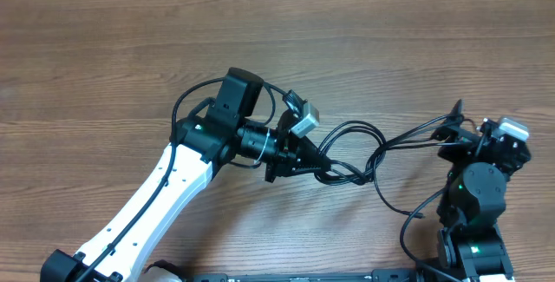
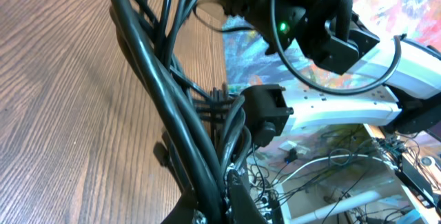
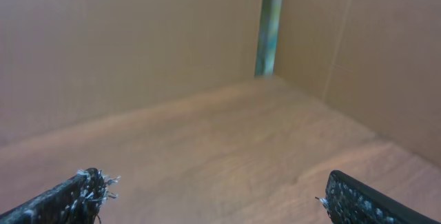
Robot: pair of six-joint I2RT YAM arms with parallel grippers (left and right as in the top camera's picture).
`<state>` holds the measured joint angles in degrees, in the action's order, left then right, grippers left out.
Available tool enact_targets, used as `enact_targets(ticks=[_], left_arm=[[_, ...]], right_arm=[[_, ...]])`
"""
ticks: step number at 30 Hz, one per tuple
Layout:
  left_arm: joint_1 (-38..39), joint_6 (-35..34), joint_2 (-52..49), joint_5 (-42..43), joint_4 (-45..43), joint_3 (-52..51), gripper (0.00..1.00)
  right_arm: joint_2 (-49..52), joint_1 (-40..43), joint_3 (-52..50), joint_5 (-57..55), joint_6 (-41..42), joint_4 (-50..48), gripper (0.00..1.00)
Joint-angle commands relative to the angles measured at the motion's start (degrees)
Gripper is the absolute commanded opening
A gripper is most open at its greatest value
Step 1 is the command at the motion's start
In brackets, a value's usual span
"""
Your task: Untangle cables
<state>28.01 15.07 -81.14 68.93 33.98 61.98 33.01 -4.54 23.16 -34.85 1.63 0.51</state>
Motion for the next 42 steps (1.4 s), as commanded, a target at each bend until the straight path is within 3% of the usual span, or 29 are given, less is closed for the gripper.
enact_targets(ticks=[1,9,13,19,24,27,32,35,42], left_arm=[[-0.5,3.2,1.3,0.9,2.0,0.9,0.04],[-0.5,3.2,1.3,1.2,1.3,0.9,0.04],[-0.5,2.3,1.3,1.2,-3.1,0.9,0.04],[-0.6,-9.4,1.3,1.1,-15.6,0.9,0.04],[-0.6,-17.6,1.3,-2.0,-21.0,0.9,0.04],[-0.5,-18.6,1.3,-0.6,-21.6,0.9,0.04],[-0.6,-19.4,1.3,-1.3,-21.6,0.9,0.04],[-0.6,-23.0,1.3,-6.4,-21.7,0.9,0.04],[-0.6,-23.0,1.3,-8.2,-22.2,0.9,0.04]], right_arm=[[-0.2,0.5,2.1,-5.1,-2.1,-2.8,1.0],[-0.2,0.5,2.1,7.1,-0.7,5.9,1.0],[-0.2,0.5,2.1,15.2,10.7,14.7,1.0],[-0.2,0.5,2.1,29.7,26.0,23.3,1.0],[-0.2,0.5,2.1,43.8,26.7,20.2,1.0],[-0.2,0.5,2.1,49.4,26.7,17.4,1.0],[-0.2,0.5,2.1,49.9,32.3,17.8,1.0],[-0.2,0.5,2.1,50.0,36.6,19.1,1.0],[-0.2,0.5,2.1,53.0,37.6,20.8,1.0]])
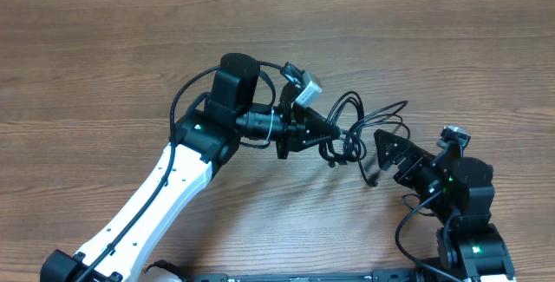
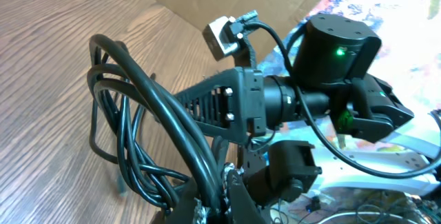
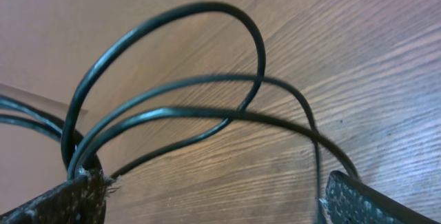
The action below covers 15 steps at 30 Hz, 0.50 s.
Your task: Untangle cables
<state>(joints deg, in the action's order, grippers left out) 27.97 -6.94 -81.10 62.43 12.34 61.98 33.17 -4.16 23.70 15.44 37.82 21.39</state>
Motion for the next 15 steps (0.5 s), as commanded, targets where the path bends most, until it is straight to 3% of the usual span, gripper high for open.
enact_targets(ticks=[1,15], left_arm=[[-0.6,-1.0,1.2,-1.8,-0.6,0.9,0.04],[-4.0,-1.7,1.3,4.7,-1.6,0.9,0.04]], right_arm=[[-0.3,0.1,1.6,4.1,1.4,-0.2,1.0],[-0.3,0.1,1.6,5.0,1.4,0.2,1.0]])
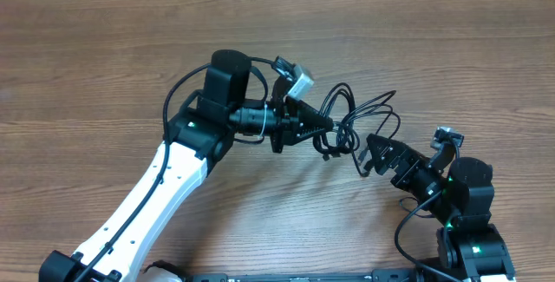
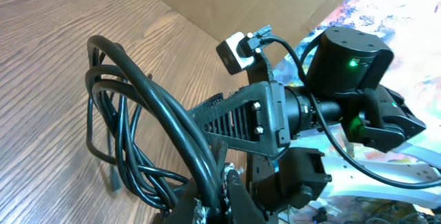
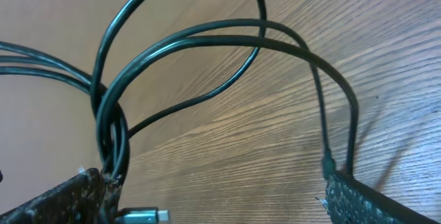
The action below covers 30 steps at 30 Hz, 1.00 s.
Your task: Untangle cables
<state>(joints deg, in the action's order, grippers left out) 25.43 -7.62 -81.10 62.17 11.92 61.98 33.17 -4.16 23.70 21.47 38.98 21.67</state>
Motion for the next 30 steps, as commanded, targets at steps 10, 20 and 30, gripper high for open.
enact_targets(ticks=[10,20,30], left_arm=[[-4.9,-3.2,1.3,12.9,-5.3,0.9,0.04],[-3.8,-4.9,1.2,18.6,-11.8,0.9,0.04],[2.3,-5.3,1.2,18.7,-13.3,0.9,0.04]], right_arm=[[-0.3,0.1,1.6,0.6,23.3,-2.1,1.0],[-0.3,0.1,1.6,7.6,35.6,-6.7,0.98],[-0.3,0.1,1.6,4.5,36.5,-7.1,0.82]])
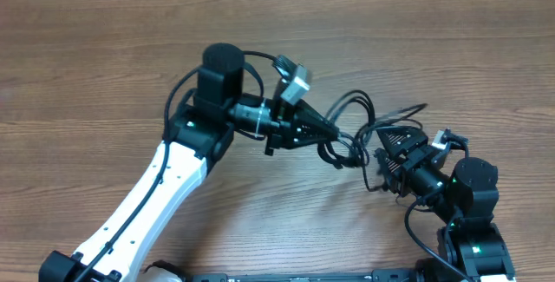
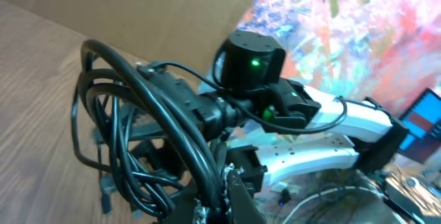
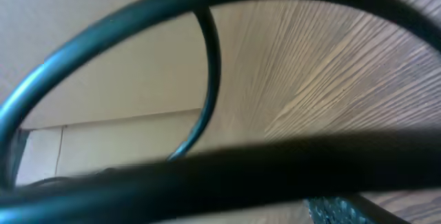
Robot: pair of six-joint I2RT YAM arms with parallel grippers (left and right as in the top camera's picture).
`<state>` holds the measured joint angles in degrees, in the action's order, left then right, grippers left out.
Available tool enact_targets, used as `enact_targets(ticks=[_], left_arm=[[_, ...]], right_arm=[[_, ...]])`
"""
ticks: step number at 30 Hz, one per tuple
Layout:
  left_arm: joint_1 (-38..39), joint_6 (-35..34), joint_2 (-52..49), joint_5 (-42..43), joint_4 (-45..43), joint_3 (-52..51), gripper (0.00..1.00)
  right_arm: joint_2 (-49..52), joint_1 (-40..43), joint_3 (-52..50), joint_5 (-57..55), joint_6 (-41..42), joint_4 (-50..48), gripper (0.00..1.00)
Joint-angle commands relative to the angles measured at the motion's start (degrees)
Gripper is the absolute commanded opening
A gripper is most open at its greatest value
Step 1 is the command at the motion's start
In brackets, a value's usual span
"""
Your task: Untangle cables
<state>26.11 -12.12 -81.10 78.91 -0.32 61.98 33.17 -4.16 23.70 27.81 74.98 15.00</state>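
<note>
A tangle of black cables (image 1: 349,146) hangs at mid-table, with my left gripper (image 1: 328,133) shut on it. In the left wrist view the thick strands (image 2: 131,107) run straight into that gripper (image 2: 222,182), looping out to the left. My right gripper (image 1: 383,146) points left into the loops on the bundle's right side. One blurred dark strand (image 3: 207,172) crosses right in front of its jaws, and a thinner loop (image 3: 210,52) arcs above. Only its right finger (image 3: 334,209) shows, far to the side; the left one is hidden.
The wooden table (image 1: 104,74) runs back to a cardboard wall. My white left arm (image 1: 160,191) reaches in from the lower left. The right arm's body (image 1: 473,200) stands at the lower right. A loose cable end (image 1: 375,182) hangs below the right gripper.
My right gripper has come in closer to the bundle, and a strand now lies across its jaws instead of ahead of it. The left gripper, still holding, has shifted slightly right.
My left gripper first held the bundle low at mid-table, with strands stretched out to the right gripper at the far right, which faced the wall. Then the bundle was raised and gathered, and the open right gripper faced it. It was nearer at each moment and now reaches the loops.
</note>
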Motion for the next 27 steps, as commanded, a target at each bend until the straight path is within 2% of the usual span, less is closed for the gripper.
enact_targets(ticks=[1,4,10,13,16,23,27], left_arm=[[2.1,-0.8,1.2,2.0,-1.5,0.9,0.04],[3.3,-0.8,1.2,2.1,-2.7,0.9,0.04],[4.1,-0.8,1.2,2.1,-2.8,0.9,0.04],[3.7,-0.9,1.2,2.1,-3.0,0.9,0.04],[2.7,-3.2,1.2,2.8,-4.2,0.9,0.04],[0.2,-9.4,1.3,6.7,-13.0,0.9,0.04],[-1.3,-11.1,1.3,6.7,-14.8,0.9,0.04]], right_arm=[[-0.3,0.1,1.6,-2.3,0.8,-0.4,0.81],[-0.3,0.1,1.6,-2.9,1.8,-0.9,0.67],[-0.3,0.1,1.6,-3.8,1.7,-0.7,0.06],[-0.3,0.1,1.6,-4.7,1.5,0.9,0.04],[-0.3,0.1,1.6,-10.6,1.5,7.3,0.04],[-0.3,0.1,1.6,-24.9,1.5,20.3,0.04],[-0.3,0.1,1.6,-26.9,1.5,22.1,0.04]])
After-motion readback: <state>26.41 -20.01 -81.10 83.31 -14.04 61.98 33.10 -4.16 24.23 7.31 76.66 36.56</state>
